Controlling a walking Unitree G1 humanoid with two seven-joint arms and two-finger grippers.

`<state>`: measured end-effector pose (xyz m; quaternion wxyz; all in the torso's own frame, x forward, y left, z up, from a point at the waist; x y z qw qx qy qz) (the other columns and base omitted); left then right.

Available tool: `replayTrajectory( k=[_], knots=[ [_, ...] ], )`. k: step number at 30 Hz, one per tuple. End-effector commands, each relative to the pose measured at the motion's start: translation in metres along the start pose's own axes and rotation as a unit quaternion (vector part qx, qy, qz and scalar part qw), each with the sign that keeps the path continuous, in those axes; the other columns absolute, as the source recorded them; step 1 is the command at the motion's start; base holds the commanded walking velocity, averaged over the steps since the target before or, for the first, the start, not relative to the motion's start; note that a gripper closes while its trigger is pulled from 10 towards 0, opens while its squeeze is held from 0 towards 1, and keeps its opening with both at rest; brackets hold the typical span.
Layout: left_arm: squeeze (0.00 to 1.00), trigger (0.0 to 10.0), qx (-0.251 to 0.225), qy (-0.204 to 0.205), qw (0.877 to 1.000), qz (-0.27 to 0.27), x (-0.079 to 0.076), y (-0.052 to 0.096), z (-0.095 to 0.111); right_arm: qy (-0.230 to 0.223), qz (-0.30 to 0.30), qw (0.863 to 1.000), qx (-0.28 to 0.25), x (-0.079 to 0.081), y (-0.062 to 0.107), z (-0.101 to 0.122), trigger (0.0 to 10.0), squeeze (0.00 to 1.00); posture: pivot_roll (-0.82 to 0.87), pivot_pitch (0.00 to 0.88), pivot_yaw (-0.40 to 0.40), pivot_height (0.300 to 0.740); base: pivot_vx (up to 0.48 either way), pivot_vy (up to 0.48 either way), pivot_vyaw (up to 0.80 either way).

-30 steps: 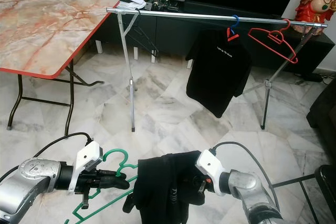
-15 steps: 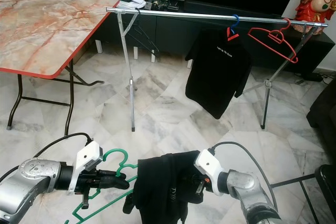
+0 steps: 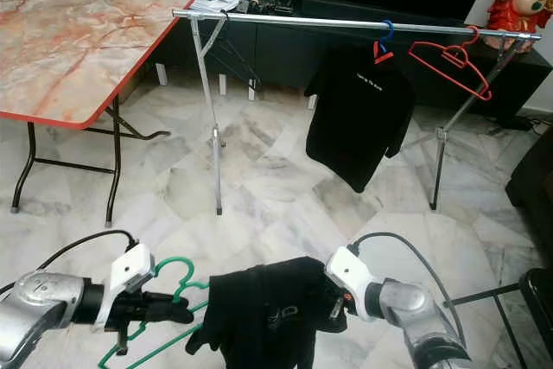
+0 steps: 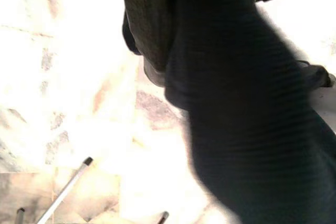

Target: Hang hanger

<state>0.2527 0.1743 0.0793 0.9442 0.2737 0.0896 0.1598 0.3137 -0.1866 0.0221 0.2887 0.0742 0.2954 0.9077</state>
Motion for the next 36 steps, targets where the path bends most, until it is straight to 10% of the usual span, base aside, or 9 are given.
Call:
replayTrajectory(
  k=[1, 13, 22, 23, 24, 28, 36],
  knots=[
    [0.0, 0.0, 0.015, -0.005, 1.0, 0.0, 0.0, 0.004, -0.007, 0.014, -0.015, 1.0, 0.002, -0.009, 0.007, 0.003, 0.0, 0.0, 0.09, 0.143, -0.131, 0.74, 0.0, 0.0, 0.0],
    [0.0, 0.0, 0.124, 0.028, 0.991, 0.04, 0.0, 0.009, -0.07, 0.015, -0.058, 0.998, -0.01, -0.026, 0.02, 0.01, 0.0, 0.0, 0.09, 0.141, -0.13, 0.74, 0.0, 0.0, 0.0],
    [0.0, 0.0, 0.241, 0.04, 0.956, 0.164, 0.014, 0.023, -0.136, -0.01, -0.108, 0.992, -0.059, -0.036, 0.024, 0.022, 0.0, 0.0, 0.08, 0.139, -0.128, 0.74, 0.0, 0.0, 0.0],
    [0.0, 6.4, 0.245, 0.046, 0.942, 0.225, 0.022, 0.024, -0.143, -0.033, -0.136, 0.986, -0.09, -0.041, 0.023, 0.029, 0.0, 0.0, 0.08, 0.138, -0.131, 0.74, 0.0, 0.0, 0.0],
    [0.0, 9.1, 0.25, 0.054, 0.926, 0.278, 0.028, 0.026, -0.149, -0.056, -0.16, 0.978, -0.118, -0.044, 0.022, 0.035, 0.0, 0.0, 0.08, 0.137, -0.13, 0.74, 0.0, 0.0, 0.0],
    [0.0, 10.0, 0.252, 0.096, 0.894, 0.357, 0.032, 0.028, -0.162, -0.108, -0.198, 0.96, -0.168, -0.048, 0.02, 0.042, 0.0, 0.0, 0.08, 0.135, -0.13, 0.74, 0.0, 0.0, 0.0],
    [0.0, 10.0, 0.253, 0.094, 0.891, 0.365, 0.033, 0.027, -0.165, -0.112, -0.201, 0.958, -0.171, -0.048, 0.02, 0.043, 0.0, 0.0, 0.08, 0.135, -0.13, 0.74, 0.0, 0.0, 0.0]
  ],
)
Point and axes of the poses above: a point about 5 cm out from each wrist's last joint towards the gripper, its own y axis pointing back from the gripper into the wrist, its own z axis along the axis of the wrist's last joint, x = y × z, the point moved 3 cm from there along -y, pointing out of the wrist towards the gripper, and after that the axes turned 2 degrees about -y, right-handed, at the moved point
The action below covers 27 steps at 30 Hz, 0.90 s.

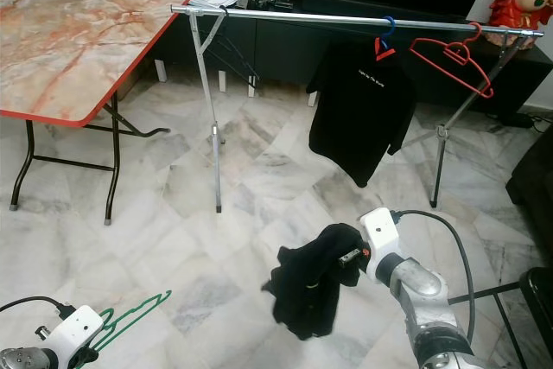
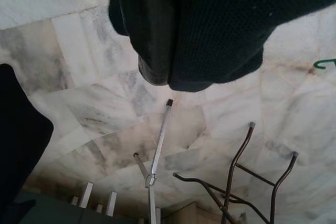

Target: Hang hanger

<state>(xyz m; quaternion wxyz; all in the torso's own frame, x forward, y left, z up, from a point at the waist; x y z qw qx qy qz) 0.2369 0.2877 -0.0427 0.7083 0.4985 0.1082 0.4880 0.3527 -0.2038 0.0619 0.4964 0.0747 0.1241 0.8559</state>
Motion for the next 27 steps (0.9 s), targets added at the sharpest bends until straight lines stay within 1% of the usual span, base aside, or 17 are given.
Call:
replayTrajectory(
  k=[1, 2, 3, 4, 5, 8, 9, 10, 13, 14, 16, 19, 21, 22, 23, 25, 27],
  knots=[
    [0.0, 10.0, 0.003, 0.001, 1.0, 0.003, -0.002, -0.002, -0.004, 0.001, -0.009, 1.0, -0.018, -0.004, 0.0, 0.009, 0.0, 0.0, 0.08, 0.135, -0.13, 0.74, 0.0, 0.0, 0.0],
    [0.0, 10.0, 0.009, 0.056, 0.998, 0.022, -0.023, -0.006, -0.021, -0.088, -0.108, 0.987, -0.076, -0.003, -0.003, 0.009, 0.0, 0.0, 0.09, 0.095, -0.081, 0.74, 0.0, 0.0, 0.0],
    [0.0, 10.0, 0.009, 0.056, 0.998, 0.022, -0.023, -0.006, -0.021, -0.088, -0.108, 0.987, -0.076, -0.003, -0.003, 0.009, 0.0, 0.0, 0.09, 0.095, -0.081, 0.74, 0.0, 0.0, 0.0],
    [0.0, 10.0, 0.023, 0.109, 0.993, 0.044, -0.04, -0.006, -0.039, -0.151, -0.186, 0.965, -0.111, -0.002, 0.0, 0.006, 0.0, 0.0, 0.09, 0.089, -0.071, 0.74, 0.0, 0.0, 0.0],
    [0.0, 10.0, 0.037, 0.144, 0.987, 0.061, -0.052, -0.005, -0.052, -0.194, -0.24, 0.942, -0.128, -0.002, 0.005, 0.002, 0.0, 0.0, 0.09, 0.087, -0.068, 0.74, 0.0, 0.0, 0.0],
    [0.0, 10.0, 0.037, 0.144, 0.987, 0.061, -0.052, -0.005, -0.052, -0.194, -0.24, 0.942, -0.128, -0.002, 0.005, 0.002, 0.0, 0.0, 0.09, 0.087, -0.068, 0.74, 0.0, 0.0, 0.0],
    [0.0, 10.0, 0.061, 0.178, 0.979, 0.075, -0.065, -0.002, -0.071, -0.228, -0.268, 0.925, -0.144, 0.004, 0.009, 0.0, 0.0, 0.0, 0.08, 0.08, -0.054, 0.74, 0.0, 0.0, 0.0],
    [0.0, 10.0, 0.064, 0.182, 0.978, 0.075, -0.067, -0.001, -0.074, -0.234, -0.261, 0.925, -0.144, 0.007, 0.008, 0.0, 0.0, 0.0, 0.08, 0.08, -0.054, 0.74, 0.0, 0.0, 0.0],
    [0.0, 10.0, 0.065, 0.184, 0.977, 0.082, -0.068, 0.0, -0.077, -0.223, -0.263, 0.927, -0.147, 0.008, 0.008, -0.001, 0.0, 0.0, 0.09, 0.07, -0.055, 0.74, 0.0, 0.0, 0.0],
    [0.0, 10.0, 0.061, 0.192, 0.975, 0.093, -0.067, 0.0, -0.077, -0.236, -0.28, 0.919, -0.146, 0.009, 0.012, -0.001, 0.0, 0.0, 0.09, 0.067, -0.055, 0.74, 0.0, 0.0, 0.0],
    [0.0, 10.0, 0.06, 0.198, 0.973, 0.099, -0.067, 0.0, -0.078, -0.246, -0.29, 0.914, -0.143, 0.009, 0.014, -0.002, 0.0, 0.0, 0.09, 0.062, -0.056, 0.74, 0.0, 0.0, 0.0],
    [0.0, 10.0, 0.061, 0.225, 0.966, 0.113, -0.067, 0.002, -0.082, -0.232, -0.305, 0.917, -0.11, 0.01, 0.02, -0.017, 0.0, 0.0, 0.09, 0.054, -0.058, 0.74, 0.0, 0.0, 0.0],
    [0.0, 10.0, 0.063, 0.242, 0.961, 0.12, -0.067, 0.003, -0.084, -0.229, -0.317, 0.915, -0.1, 0.01, 0.026, -0.023, 0.0, 0.0, 0.1, 0.048, -0.058, 0.74, 0.0, 0.0, 0.0],
    [0.0, 10.0, 0.065, 0.276, 0.95, 0.128, -0.068, 0.004, -0.088, -0.224, -0.334, 0.911, -0.092, 0.008, 0.035, -0.03, 0.0, 0.0, 0.09, 0.046, -0.061, 0.74, 0.0, 0.0, 0.0],
    [0.0, 10.0, 0.065, 0.301, 0.942, 0.131, -0.071, 0.005, -0.09, -0.211, -0.339, 0.913, -0.085, 0.007, 0.042, -0.034, 0.0, 0.0, 0.09, 0.043, -0.062, 0.74, 0.0, 0.0, 0.0],
    [0.0, 10.0, 0.064, 0.307, 0.94, 0.131, -0.072, 0.004, -0.09, -0.205, -0.339, 0.915, -0.082, 0.007, 0.043, -0.034, 0.0, 0.0, 0.09, 0.043, -0.062, 0.74, 0.0, 0.0, 0.0],
    [0.0, 10.0, 0.066, 0.315, 0.938, 0.128, -0.077, 0.004, -0.092, -0.173, -0.34, 0.922, -0.07, 0.005, 0.049, -0.035, 0.0, 0.0, 0.09, 0.04, -0.064, 0.74, 0.0, 0.0, 0.0]
  ],
)
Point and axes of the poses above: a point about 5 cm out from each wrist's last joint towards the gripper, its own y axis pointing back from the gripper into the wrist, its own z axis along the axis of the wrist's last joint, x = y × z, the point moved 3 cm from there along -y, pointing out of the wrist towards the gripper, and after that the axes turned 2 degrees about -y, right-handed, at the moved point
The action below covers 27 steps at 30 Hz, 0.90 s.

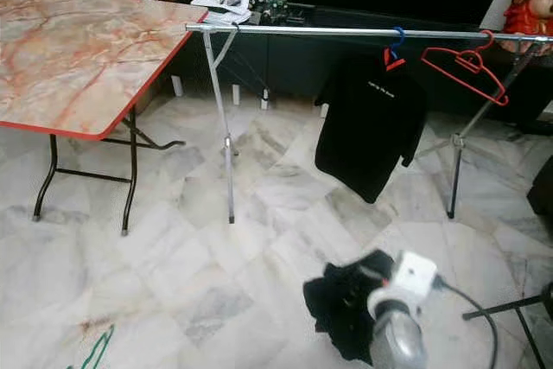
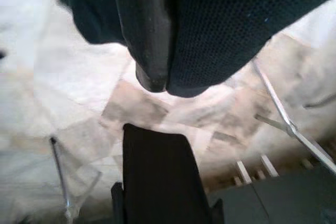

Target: Hang hanger

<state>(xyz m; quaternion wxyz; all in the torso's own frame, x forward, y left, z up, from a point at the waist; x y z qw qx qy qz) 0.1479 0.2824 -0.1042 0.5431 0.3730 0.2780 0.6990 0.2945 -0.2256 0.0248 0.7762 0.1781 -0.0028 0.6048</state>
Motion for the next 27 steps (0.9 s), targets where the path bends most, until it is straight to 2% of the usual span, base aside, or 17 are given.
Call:
replayTrajectory(
  k=[1, 2, 3, 4, 5, 9, 11, 17, 22, 27],
  knots=[
    [0.0, 10.0, 0.02, 0.012, 1.0, -0.004, -0.004, 0.004, -0.016, 0.056, 0.017, 0.998, -0.035, 0.002, 0.001, 0.021, 0.6, 0.0, 0.08, 0.033, -0.07, 0.74, 0.0, 0.0, 0.0],
    [0.0, 10.0, 0.022, 0.015, 1.0, -0.005, -0.005, 0.004, -0.018, 0.065, 0.022, 0.997, -0.037, 0.002, 0.002, 0.022, 0.6, 0.0, 0.08, 0.03, -0.073, 0.74, 0.0, 0.0, 0.0],
    [0.0, 10.0, 0.024, 0.022, 0.999, -0.005, -0.007, 0.005, -0.02, 0.071, 0.028, 0.996, -0.041, 0.003, 0.002, 0.023, 4.8, 0.0, 0.08, 0.028, -0.073, 0.74, 0.0, 0.0, 0.0],
    [0.0, 10.0, 0.025, 0.028, 0.999, -0.006, -0.008, 0.005, -0.021, 0.079, 0.033, 0.995, -0.043, 0.004, 0.003, 0.025, 10.0, 0.0, 0.07, 0.027, -0.074, 0.74, 0.0, 0.0, 0.0],
    [0.0, 10.0, 0.026, 0.035, 0.999, -0.007, -0.01, 0.005, -0.023, 0.093, 0.04, 0.994, -0.05, 0.007, 0.004, 0.029, 10.0, 0.0, 0.07, 0.021, -0.077, 0.74, 0.0, 0.0, 0.0],
    [0.0, 10.0, 0.031, 0.034, 0.999, -0.01, -0.014, 0.006, -0.025, 0.096, 0.041, 0.993, -0.047, 0.011, 0.003, 0.028, 10.0, 0.0, 0.08, 0.012, -0.081, 0.74, 0.0, 0.0, 0.0],
    [0.0, 10.0, 0.027, 0.036, 0.999, -0.018, -0.019, 0.006, -0.025, 0.093, 0.06, 0.992, -0.057, 0.023, 0.004, 0.03, 10.0, 0.0, 0.09, 0.005, -0.082, 0.74, 0.0, 0.0, 0.0],
    [0.0, 10.0, 0.038, 0.047, 0.998, -0.019, -0.019, 0.006, -0.03, 0.085, 0.087, 0.991, -0.059, 0.041, 0.007, 0.027, 10.0, 0.0, 0.1, 0.001, -0.072, 0.74, 0.0, 0.0, 0.0],
    [0.0, 10.0, 0.045, 0.037, 0.998, -0.021, -0.018, 0.007, -0.032, 0.087, 0.093, 0.99, -0.059, 0.046, 0.008, 0.026, 10.0, 0.0, 0.09, 0.026, -0.066, 0.74, 0.0, 0.48, 0.0],
    [0.0, 10.0, 0.047, 0.043, 0.998, -0.02, -0.018, 0.006, -0.03, 0.092, 0.094, 0.989, -0.061, 0.048, 0.005, 0.029, 10.0, 0.0, 0.1, 0.047, -0.068, 0.74, 0.0, 0.48, 0.0]
  ],
)
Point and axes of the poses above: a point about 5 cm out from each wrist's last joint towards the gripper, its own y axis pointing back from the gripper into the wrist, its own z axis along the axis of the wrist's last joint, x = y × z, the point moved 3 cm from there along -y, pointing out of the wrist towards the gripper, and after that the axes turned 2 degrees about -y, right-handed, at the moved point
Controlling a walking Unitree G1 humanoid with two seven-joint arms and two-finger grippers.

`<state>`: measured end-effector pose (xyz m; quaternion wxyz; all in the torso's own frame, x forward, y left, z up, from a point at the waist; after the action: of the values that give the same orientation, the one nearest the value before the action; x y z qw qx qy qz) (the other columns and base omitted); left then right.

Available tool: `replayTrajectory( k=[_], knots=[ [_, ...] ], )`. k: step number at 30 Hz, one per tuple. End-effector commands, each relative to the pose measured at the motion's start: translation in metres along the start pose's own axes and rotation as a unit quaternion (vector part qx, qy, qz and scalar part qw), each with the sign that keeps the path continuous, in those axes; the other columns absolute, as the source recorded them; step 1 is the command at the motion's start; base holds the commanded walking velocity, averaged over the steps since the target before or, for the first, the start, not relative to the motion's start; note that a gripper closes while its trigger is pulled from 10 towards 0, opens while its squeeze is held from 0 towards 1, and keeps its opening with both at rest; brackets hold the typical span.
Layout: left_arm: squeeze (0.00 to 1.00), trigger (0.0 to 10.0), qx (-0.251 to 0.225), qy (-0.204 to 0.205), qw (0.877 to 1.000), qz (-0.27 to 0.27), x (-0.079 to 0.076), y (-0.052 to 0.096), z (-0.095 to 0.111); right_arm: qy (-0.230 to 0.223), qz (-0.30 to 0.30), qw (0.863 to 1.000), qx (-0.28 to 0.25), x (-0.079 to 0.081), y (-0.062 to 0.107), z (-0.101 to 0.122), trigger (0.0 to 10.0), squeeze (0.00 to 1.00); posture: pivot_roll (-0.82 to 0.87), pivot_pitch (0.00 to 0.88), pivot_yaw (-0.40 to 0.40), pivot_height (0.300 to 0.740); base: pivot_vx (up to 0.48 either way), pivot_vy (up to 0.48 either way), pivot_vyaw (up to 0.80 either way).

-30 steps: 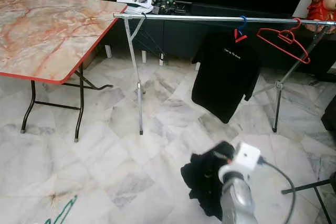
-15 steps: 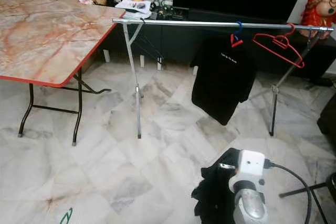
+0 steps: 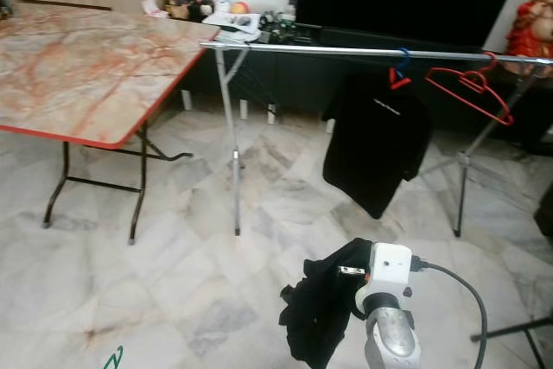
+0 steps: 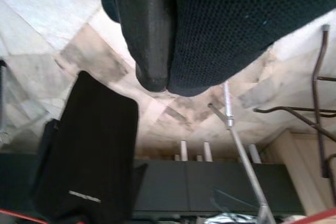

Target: Hang hanger

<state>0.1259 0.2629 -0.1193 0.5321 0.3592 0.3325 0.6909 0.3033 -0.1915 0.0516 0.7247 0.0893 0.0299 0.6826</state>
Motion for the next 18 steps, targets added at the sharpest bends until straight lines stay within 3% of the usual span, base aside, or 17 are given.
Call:
replayTrajectory(
  k=[1, 11, 18],
  knots=[
    [0.0, 10.0, 0.01, 0.003, 1.0, 0.0, 0.001, 0.0, -0.003, 0.001, 0.008, 1.0, -0.022, 0.006, -0.004, 0.013, 10.0, 0.0, 0.1, 0.047, -0.067, 0.74, 0.0, 0.48, 0.0],
    [0.0, 10.0, 0.014, 0.001, 1.0, -0.002, 0.001, 0.0, -0.003, 0.011, 0.039, 0.999, -0.028, 0.028, -0.011, 0.017, 10.0, 0.0, 0.11, 0.057, -0.064, 0.74, 0.0, 0.48, 0.0],
    [0.0, 10.0, 0.014, -0.004, 1.0, -0.007, -0.001, 0.0, -0.002, 0.009, 0.039, 0.999, -0.029, 0.029, -0.013, 0.018, 10.0, 0.0, 0.11, 0.066, -0.062, 0.74, 0.0, 0.48, 0.0]
  ],
)
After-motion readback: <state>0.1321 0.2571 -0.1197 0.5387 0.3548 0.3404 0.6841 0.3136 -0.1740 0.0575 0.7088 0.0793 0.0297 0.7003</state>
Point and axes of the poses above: a point about 5 cm out from each wrist's last joint towards the gripper, its own y axis pointing back from the gripper into the wrist, its own z axis along the axis of the wrist's last joint, x = y × z, the point moved 3 cm from there along -y, pointing out of the wrist towards the gripper, and after that the axes turned 2 degrees about -y, right-handed, at the moved point
